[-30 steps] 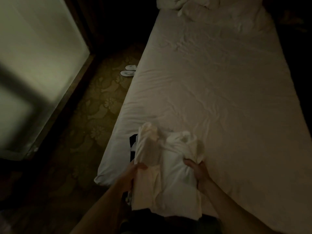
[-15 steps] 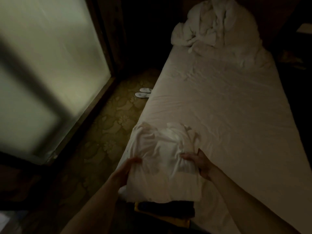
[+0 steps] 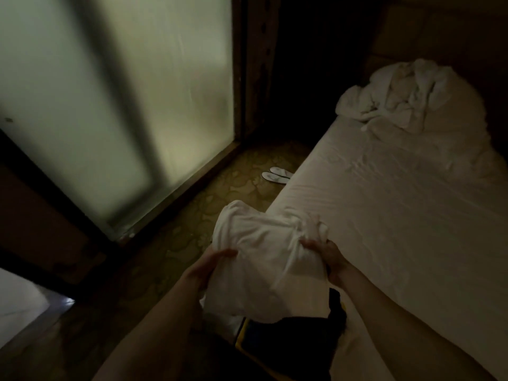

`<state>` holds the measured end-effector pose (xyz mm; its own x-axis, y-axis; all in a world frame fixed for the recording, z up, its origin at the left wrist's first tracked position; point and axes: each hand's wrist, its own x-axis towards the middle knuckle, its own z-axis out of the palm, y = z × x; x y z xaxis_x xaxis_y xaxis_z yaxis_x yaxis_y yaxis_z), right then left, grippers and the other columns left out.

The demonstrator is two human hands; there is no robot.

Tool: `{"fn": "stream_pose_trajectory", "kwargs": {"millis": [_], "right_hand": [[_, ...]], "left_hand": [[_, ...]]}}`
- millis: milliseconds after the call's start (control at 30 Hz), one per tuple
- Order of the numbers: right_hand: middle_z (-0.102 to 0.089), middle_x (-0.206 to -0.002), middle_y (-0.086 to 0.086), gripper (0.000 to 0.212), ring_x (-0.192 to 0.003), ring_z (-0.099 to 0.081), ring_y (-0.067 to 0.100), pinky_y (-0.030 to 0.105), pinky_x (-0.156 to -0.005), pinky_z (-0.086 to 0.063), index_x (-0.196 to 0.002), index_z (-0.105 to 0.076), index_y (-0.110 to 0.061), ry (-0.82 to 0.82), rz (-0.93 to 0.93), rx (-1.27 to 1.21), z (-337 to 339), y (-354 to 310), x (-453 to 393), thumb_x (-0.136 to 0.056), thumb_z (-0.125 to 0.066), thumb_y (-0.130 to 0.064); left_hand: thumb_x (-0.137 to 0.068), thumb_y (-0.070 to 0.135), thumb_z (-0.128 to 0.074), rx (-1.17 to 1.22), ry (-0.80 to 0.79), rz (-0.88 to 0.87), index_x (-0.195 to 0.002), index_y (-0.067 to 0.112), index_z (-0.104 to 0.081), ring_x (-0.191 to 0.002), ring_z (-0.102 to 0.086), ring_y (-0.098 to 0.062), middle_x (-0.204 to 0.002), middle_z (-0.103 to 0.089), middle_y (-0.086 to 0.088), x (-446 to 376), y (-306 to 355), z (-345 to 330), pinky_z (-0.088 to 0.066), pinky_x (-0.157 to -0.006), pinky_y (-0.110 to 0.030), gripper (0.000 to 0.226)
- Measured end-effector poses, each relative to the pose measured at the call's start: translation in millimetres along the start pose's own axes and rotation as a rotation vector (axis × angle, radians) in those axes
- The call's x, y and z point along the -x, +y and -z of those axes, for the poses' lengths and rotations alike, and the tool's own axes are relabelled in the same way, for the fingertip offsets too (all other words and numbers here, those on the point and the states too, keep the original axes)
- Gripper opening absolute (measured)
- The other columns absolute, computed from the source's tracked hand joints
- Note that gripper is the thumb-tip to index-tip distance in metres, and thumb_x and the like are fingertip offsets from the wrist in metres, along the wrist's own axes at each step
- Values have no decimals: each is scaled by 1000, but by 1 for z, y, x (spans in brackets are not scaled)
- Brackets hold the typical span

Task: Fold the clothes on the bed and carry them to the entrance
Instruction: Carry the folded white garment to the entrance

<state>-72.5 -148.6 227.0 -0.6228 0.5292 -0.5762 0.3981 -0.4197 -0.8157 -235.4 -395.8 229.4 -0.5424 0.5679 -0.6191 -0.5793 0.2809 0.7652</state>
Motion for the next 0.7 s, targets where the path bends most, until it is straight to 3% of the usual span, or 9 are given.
{"fn": "stream_pose_trajectory", "kwargs": {"millis": [167,267,400,467,533,633,700], "right_hand": [[-68,-119,11,102,-107,-65,34,53,-89,-55,-129,-57,-11,0,13,53,-43,-12,18,-40,-95,-42],[-66,-122,10,115,-107,-65,34,54,-88,-56,-133,-54,-11,55,25,59,-55,1,24,-32,-98,-44],[-60,-130,10,134,-111,-61,35,54,-88,-55,-140,-46,-11,163,35,48,-54,25,25,-23,-97,-51],[-57,-135,8,135,-115,-59,33,54,-91,-53,-144,-43,-14,193,58,44,-48,37,27,-26,-96,-54],[-58,-134,9,127,-114,-60,31,50,-92,-53,-143,-44,-14,210,52,51,-47,43,34,-33,-96,-50],[-56,-134,10,96,-113,-58,28,38,-87,-51,-144,-41,-11,213,13,85,-44,55,34,-63,-89,-28],[-51,-139,11,95,-118,-54,30,37,-89,-48,-147,-35,-10,221,-24,108,-40,73,22,-69,-87,-24]], "left_hand": [[-75,24,-79,-7,-41,-57,-136,28,-40,-110,-56,-22,-125,-55,-1,14,14,44,-51,-74,-35,73],[-71,25,-83,-56,-66,-47,-140,23,-40,-112,-57,-22,-126,-57,-1,16,14,58,-51,-80,-36,81],[-77,18,-79,-89,-139,-2,-125,30,-45,-102,-61,-17,-115,-60,3,15,11,56,-53,-69,-29,61],[-77,16,-78,-80,-139,33,-128,29,-46,-101,-62,-19,-114,-62,1,12,4,54,-53,-68,-31,62],[-77,12,-77,-89,-130,54,-129,24,-47,-98,-62,-20,-111,-62,-1,8,-3,50,-52,-68,-32,61],[-74,11,-79,-110,-113,90,-136,18,-47,-99,-61,-21,-110,-62,0,-4,-19,45,-52,-71,-34,70],[-71,11,-80,-147,-80,103,-139,19,-46,-99,-60,-21,-108,-61,2,-15,-33,43,-51,-73,-34,77]]}}
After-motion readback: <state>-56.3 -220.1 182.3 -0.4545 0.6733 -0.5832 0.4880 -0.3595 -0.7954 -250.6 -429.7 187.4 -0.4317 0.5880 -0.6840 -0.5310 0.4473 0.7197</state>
